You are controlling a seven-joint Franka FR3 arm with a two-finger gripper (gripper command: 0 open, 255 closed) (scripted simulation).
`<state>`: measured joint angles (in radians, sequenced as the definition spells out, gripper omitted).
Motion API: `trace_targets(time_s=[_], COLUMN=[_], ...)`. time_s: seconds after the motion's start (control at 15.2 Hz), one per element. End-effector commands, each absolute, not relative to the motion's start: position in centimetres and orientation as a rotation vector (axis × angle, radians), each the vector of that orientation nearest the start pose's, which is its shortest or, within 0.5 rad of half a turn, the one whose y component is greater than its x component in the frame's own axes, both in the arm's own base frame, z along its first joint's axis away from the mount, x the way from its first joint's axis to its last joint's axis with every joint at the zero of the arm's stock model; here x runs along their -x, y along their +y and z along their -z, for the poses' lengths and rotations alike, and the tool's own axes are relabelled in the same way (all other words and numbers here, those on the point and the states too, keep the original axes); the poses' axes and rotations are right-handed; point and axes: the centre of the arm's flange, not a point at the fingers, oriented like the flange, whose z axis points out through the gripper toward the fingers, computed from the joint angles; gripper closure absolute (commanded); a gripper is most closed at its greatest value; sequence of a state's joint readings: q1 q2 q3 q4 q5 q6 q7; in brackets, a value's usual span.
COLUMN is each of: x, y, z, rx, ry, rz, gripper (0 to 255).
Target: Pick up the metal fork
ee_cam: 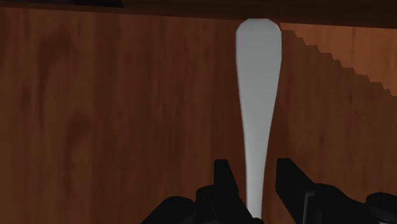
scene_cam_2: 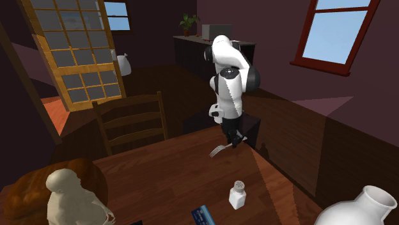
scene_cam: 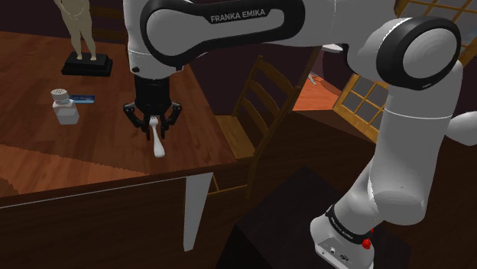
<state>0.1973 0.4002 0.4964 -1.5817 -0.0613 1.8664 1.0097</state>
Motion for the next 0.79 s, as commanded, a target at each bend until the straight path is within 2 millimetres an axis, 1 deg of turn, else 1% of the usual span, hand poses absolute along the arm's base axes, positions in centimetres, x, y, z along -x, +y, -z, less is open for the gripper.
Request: trace_targets(time_s=[0.0,0.59,0.73], x=[-53.1,-53.1,-53.1], y=[38.3,38.3,38.3], z=[-43.5,-48.2,-48.3], rx=[3.059,3.059,3.059], ry=[0.498,0.498,0.498], rz=[-0.22,-0.22,-0.22], gripper=[255,255,255])
